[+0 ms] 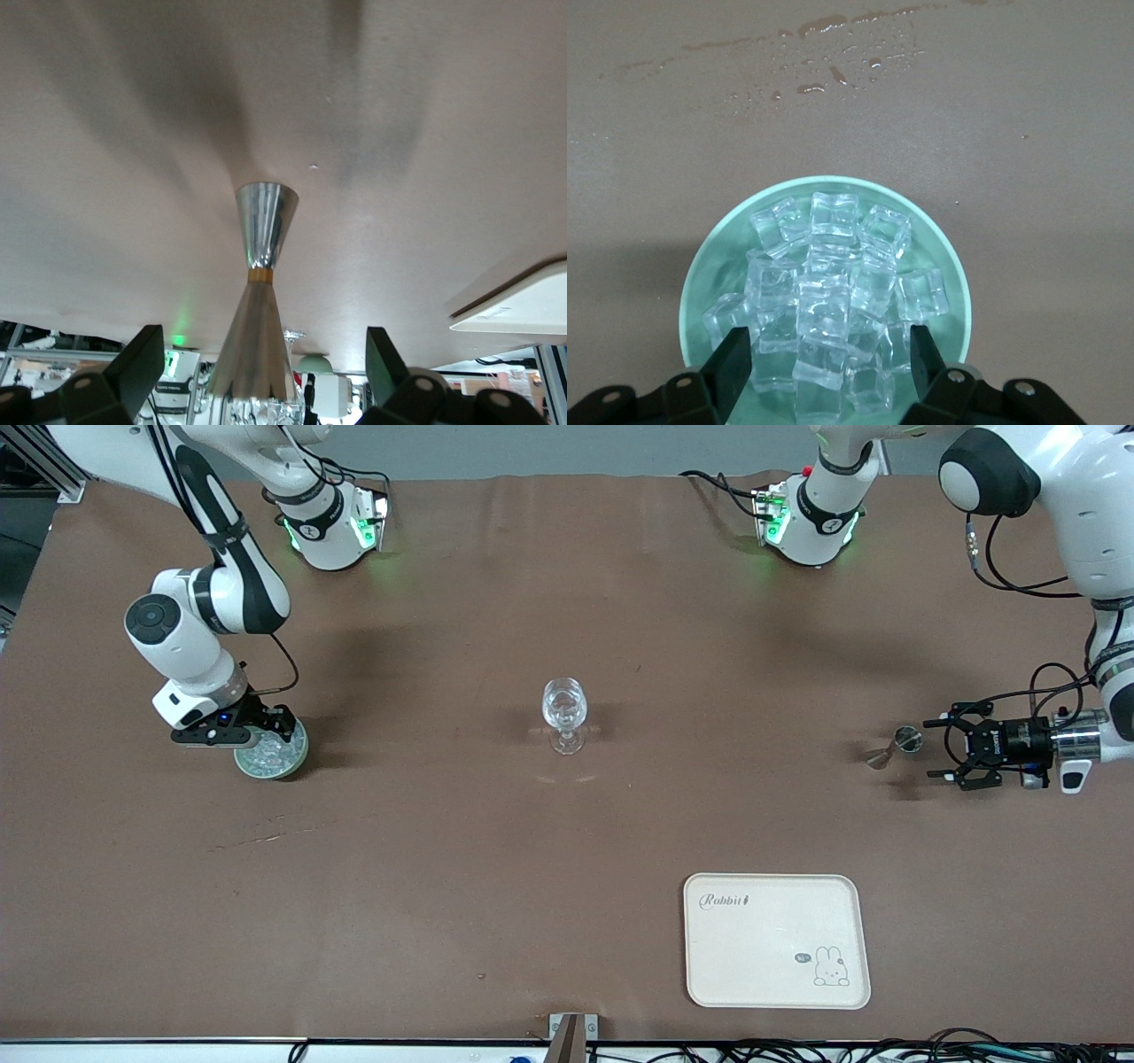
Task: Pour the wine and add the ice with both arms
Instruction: 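Grasp an ice cube with the right gripper while the left gripper lifts the jigger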
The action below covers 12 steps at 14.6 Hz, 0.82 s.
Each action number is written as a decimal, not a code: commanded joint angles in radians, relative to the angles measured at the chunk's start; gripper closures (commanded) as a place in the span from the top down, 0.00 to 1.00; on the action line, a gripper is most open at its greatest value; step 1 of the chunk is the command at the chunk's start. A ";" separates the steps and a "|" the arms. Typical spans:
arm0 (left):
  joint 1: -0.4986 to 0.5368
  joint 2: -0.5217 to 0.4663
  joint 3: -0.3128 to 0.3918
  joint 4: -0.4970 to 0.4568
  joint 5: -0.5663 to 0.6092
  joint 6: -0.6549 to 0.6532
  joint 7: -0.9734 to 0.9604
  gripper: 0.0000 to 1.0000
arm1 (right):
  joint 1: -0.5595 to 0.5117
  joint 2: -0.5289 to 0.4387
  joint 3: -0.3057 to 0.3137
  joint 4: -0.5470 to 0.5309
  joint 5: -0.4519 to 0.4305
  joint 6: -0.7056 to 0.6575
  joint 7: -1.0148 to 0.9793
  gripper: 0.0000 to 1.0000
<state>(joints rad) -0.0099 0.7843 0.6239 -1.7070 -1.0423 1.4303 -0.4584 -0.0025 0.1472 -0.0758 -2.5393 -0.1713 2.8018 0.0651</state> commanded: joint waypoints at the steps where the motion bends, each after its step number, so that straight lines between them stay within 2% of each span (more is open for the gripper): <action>1: -0.012 0.003 0.008 -0.043 -0.050 0.016 0.017 1.00 | -0.010 -0.021 0.008 -0.029 -0.019 0.016 0.002 0.70; 7: -0.015 0.003 -0.038 -0.103 -0.102 0.073 0.055 0.99 | -0.010 -0.018 0.008 -0.027 -0.019 0.018 0.009 0.60; 8: -0.016 0.004 -0.038 -0.109 -0.110 0.076 0.056 0.95 | -0.010 -0.017 0.008 -0.026 -0.017 0.019 0.010 0.60; 12: -0.015 0.003 -0.038 -0.131 -0.125 0.081 0.081 0.91 | -0.011 -0.015 0.008 -0.022 -0.017 0.019 0.013 0.59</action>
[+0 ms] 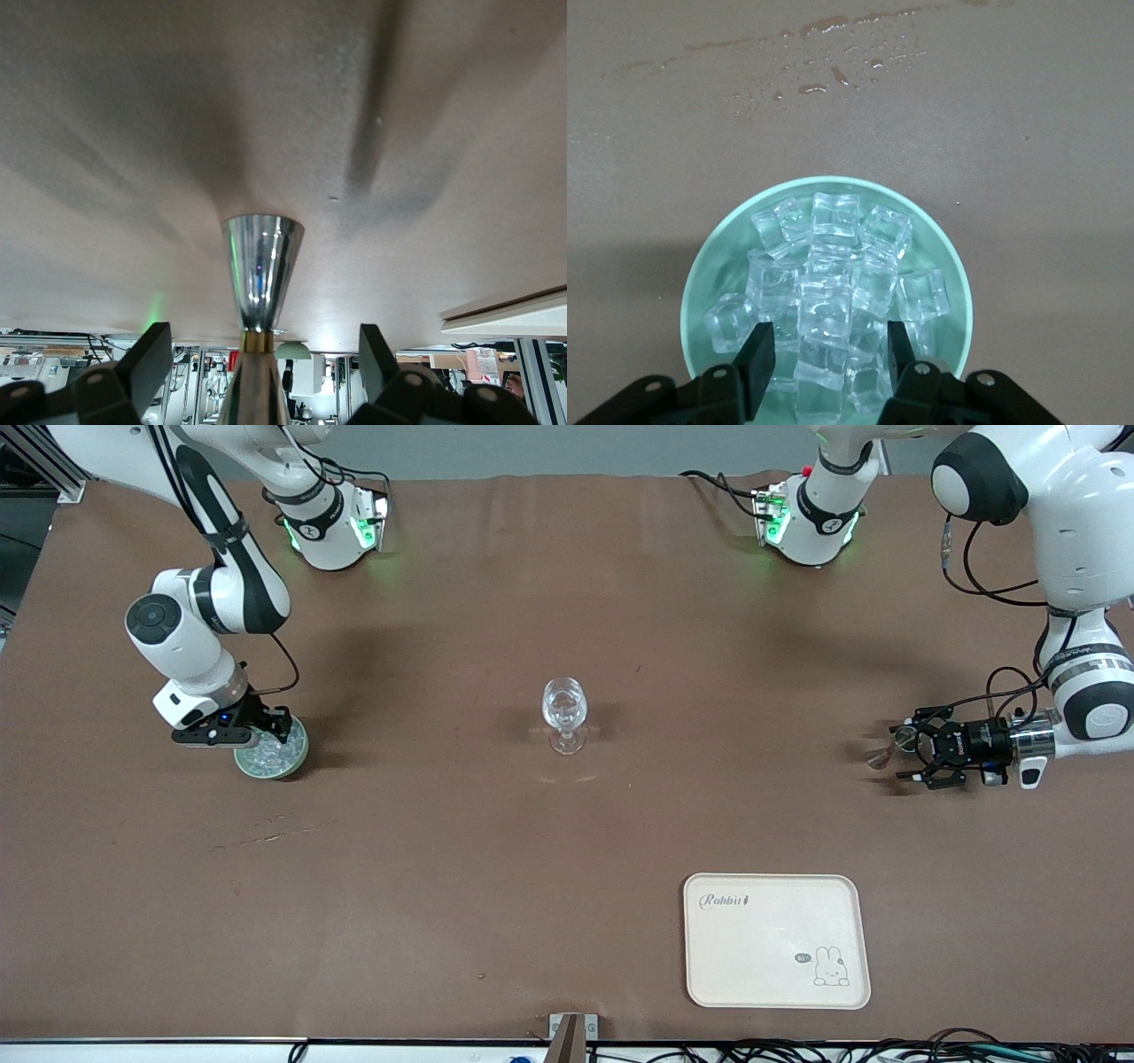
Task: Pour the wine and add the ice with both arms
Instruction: 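Grasp an ice cube with the right gripper while the left gripper lifts the jigger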
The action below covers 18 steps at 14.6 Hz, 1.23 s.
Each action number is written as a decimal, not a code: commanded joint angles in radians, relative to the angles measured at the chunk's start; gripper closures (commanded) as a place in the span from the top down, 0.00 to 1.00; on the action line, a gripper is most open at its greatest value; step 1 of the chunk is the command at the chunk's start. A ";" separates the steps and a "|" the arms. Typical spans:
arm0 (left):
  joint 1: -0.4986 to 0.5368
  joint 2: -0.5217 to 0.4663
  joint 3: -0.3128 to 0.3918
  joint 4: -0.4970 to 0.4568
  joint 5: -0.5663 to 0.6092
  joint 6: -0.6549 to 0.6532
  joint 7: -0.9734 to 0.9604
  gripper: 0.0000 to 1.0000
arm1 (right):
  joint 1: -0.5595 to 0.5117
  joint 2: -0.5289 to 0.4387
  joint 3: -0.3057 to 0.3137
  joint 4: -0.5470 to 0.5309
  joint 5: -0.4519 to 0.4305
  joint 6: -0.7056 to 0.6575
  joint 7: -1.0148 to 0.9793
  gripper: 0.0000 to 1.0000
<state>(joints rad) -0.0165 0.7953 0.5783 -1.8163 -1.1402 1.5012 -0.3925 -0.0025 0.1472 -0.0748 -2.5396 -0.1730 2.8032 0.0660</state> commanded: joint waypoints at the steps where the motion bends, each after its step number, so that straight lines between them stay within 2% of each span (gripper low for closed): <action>1: -0.008 -0.008 0.008 -0.026 -0.041 0.010 0.015 0.90 | -0.010 -0.014 0.007 -0.022 -0.014 0.016 0.014 0.59; 2: -0.010 -0.007 0.008 -0.026 -0.050 0.011 0.015 0.85 | -0.010 -0.012 0.007 -0.021 -0.014 0.018 0.014 0.59; 3: -0.007 -0.007 0.008 -0.026 -0.050 0.011 0.017 0.65 | -0.010 -0.009 0.007 -0.021 -0.014 0.018 0.014 0.60; 9: -0.007 -0.011 0.006 -0.037 -0.061 0.010 0.015 0.64 | -0.010 0.006 0.009 -0.016 -0.010 0.031 0.014 0.58; 10: -0.002 -0.011 0.006 -0.037 -0.064 0.008 0.014 0.60 | -0.010 0.006 0.010 -0.016 -0.010 0.032 0.015 0.55; 11: 0.000 -0.011 0.006 -0.037 -0.072 0.005 0.012 0.52 | -0.010 0.006 0.010 -0.016 -0.010 0.032 0.017 0.54; 15: 0.021 -0.014 0.006 -0.038 -0.094 -0.033 0.003 0.00 | -0.008 0.006 0.010 -0.016 -0.010 0.028 0.023 0.42; 18: 0.023 -0.024 0.009 -0.032 -0.121 -0.065 -0.054 0.00 | -0.008 0.006 0.010 -0.016 -0.010 0.028 0.023 0.27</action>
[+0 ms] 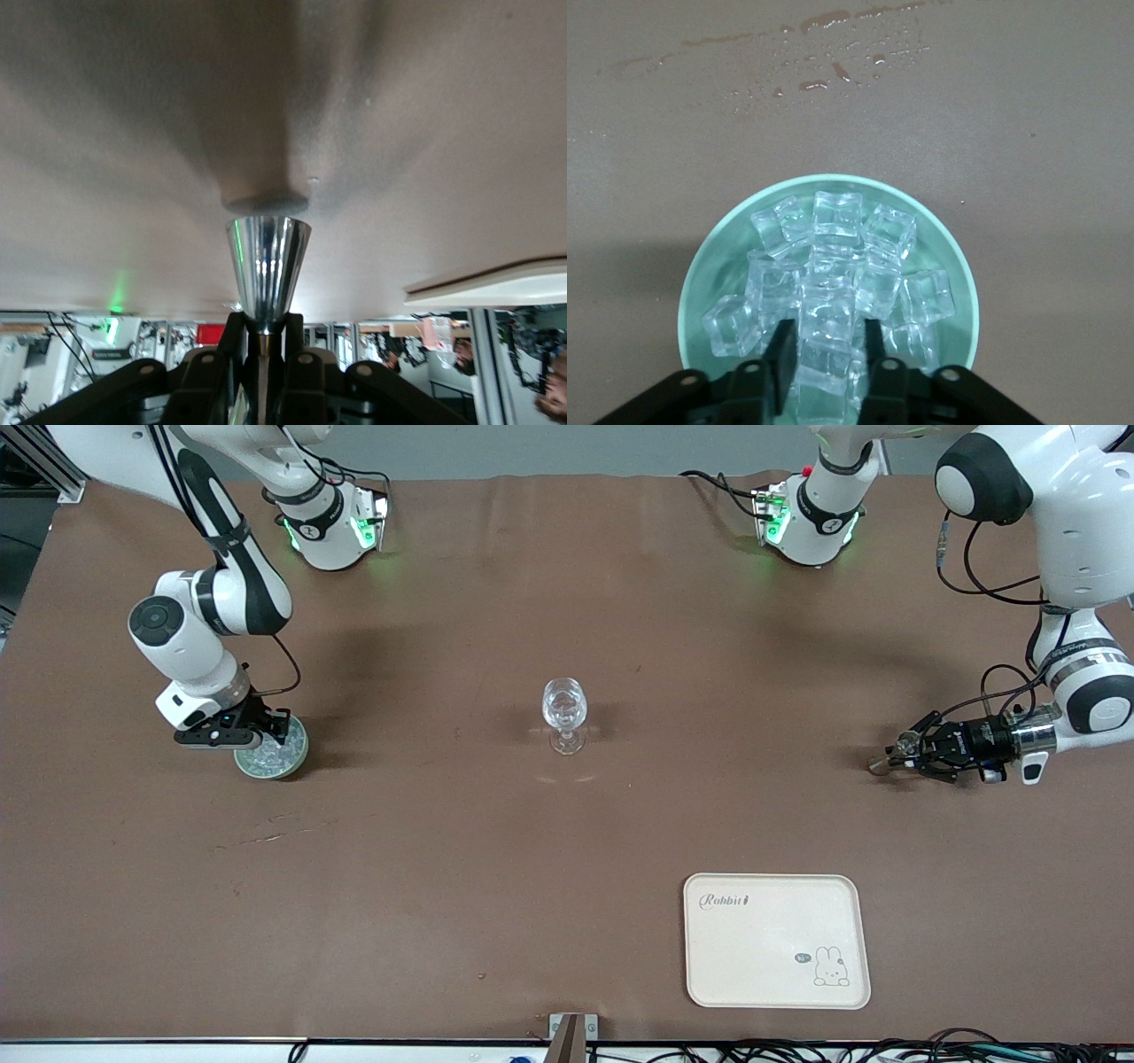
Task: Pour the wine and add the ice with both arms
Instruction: 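Grasp an ice cube with the right gripper while the left gripper lifts the jigger, then carry the jigger over the wine glass with the left gripper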
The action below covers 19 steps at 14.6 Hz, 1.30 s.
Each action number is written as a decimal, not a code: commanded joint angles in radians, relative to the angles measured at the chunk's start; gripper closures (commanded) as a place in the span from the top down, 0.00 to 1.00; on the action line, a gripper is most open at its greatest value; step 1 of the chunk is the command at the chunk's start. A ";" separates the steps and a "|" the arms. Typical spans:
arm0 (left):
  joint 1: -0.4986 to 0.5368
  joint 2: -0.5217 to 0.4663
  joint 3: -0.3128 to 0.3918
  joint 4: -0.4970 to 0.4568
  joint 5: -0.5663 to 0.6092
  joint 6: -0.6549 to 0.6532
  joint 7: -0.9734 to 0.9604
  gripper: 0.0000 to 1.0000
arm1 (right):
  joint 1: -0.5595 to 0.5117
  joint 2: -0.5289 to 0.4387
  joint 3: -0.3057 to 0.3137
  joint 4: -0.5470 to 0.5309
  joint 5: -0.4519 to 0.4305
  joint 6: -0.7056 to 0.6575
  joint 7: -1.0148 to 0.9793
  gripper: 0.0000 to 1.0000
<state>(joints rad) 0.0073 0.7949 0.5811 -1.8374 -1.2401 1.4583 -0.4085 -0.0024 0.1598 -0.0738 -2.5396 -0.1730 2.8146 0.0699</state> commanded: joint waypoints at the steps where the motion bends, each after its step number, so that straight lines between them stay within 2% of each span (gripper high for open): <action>1: -0.006 -0.039 0.009 -0.008 -0.019 -0.026 -0.056 0.00 | -0.008 -0.006 0.009 -0.016 -0.010 0.016 0.019 0.23; 3: -0.027 -0.095 0.010 -0.006 -0.010 -0.027 -0.098 0.00 | -0.007 -0.006 0.009 -0.014 -0.010 0.010 0.024 0.09; 5: -0.039 -0.155 0.002 -0.012 0.007 -0.027 -0.108 0.00 | -0.004 -0.006 0.009 -0.011 -0.010 0.006 0.034 0.07; 9: -0.038 -0.261 -0.081 -0.014 0.017 -0.026 -0.217 0.00 | -0.002 -0.013 0.012 -0.001 -0.010 -0.013 0.037 0.03; 11: -0.038 -0.328 -0.147 -0.019 0.036 -0.004 -0.295 0.00 | -0.002 -0.025 0.014 0.030 -0.010 -0.088 0.041 0.02; 13: -0.036 -0.405 -0.242 -0.034 0.047 0.084 -0.390 0.00 | 0.005 -0.043 0.014 0.039 -0.010 -0.144 0.039 0.02; 16: -0.030 -0.580 -0.406 -0.195 0.060 0.282 -0.397 0.00 | 0.010 -0.077 0.017 0.041 -0.010 -0.200 0.045 0.02; 19: -0.029 -0.669 -0.538 -0.295 0.067 0.391 -0.403 0.00 | 0.012 -0.115 0.022 0.067 -0.008 -0.276 0.045 0.02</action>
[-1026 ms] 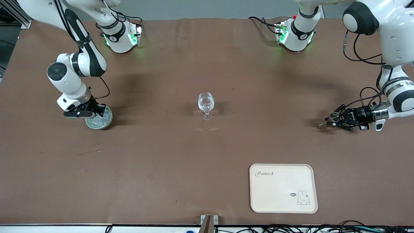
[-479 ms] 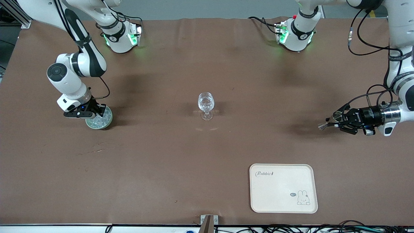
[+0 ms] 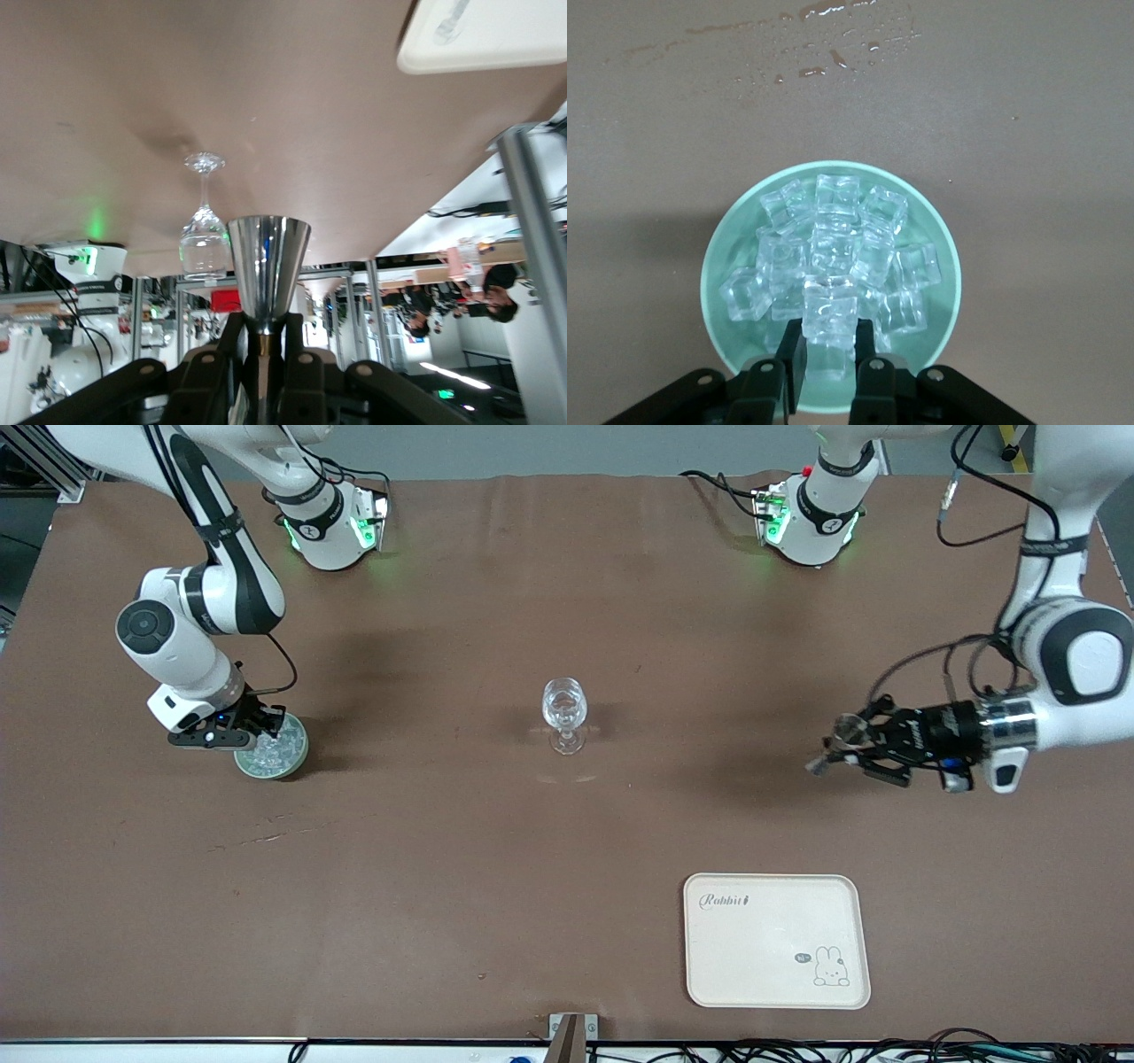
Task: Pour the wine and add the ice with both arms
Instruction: 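Carry the jigger over the wine glass with the left gripper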
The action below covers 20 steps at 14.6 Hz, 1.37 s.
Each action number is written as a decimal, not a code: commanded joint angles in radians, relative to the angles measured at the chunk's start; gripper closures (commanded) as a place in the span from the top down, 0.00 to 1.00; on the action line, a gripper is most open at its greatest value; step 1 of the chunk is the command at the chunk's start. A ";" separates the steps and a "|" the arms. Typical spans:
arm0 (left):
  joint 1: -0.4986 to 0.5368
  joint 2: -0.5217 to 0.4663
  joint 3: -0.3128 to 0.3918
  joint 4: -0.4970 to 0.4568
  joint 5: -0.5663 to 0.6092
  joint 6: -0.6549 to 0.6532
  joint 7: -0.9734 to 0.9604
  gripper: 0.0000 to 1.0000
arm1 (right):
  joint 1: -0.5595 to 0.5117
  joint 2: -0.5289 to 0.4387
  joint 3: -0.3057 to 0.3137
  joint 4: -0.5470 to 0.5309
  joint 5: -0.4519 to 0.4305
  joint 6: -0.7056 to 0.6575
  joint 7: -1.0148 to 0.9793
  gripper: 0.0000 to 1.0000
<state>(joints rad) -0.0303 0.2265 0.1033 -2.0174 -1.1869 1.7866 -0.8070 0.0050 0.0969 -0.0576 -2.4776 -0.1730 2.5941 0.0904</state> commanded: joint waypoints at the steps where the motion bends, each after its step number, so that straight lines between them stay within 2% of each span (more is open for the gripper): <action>1: 0.009 -0.122 -0.092 -0.133 0.013 0.091 -0.004 0.00 | 0.004 -0.065 0.005 0.019 -0.008 -0.081 0.025 0.02; 8: 0.012 -0.145 -0.352 -0.156 0.065 0.283 -0.073 0.00 | 0.032 -0.199 0.005 0.170 -0.005 -0.303 0.032 0.02; 12: 0.007 -0.118 -0.459 -0.152 0.076 0.414 -0.188 0.00 | 0.035 -0.215 0.005 0.417 0.067 -0.567 0.031 0.02; 15: 0.007 -0.076 -0.511 -0.130 0.144 0.485 -0.274 0.00 | 0.033 -0.213 0.004 0.607 0.127 -0.768 0.026 0.02; 17: 0.007 -0.056 -0.537 -0.109 0.176 0.494 -0.311 0.00 | 0.033 -0.213 0.004 0.696 0.141 -0.888 0.025 0.02; 20: 0.007 0.006 -0.588 -0.052 0.285 0.510 -0.377 0.00 | 0.030 -0.213 0.002 0.834 0.144 -1.046 0.022 0.02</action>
<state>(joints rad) -0.0292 0.1782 -0.4480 -2.1311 -0.9679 2.2840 -1.1232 0.0350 -0.1304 -0.0520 -1.7405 -0.0438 1.6366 0.1084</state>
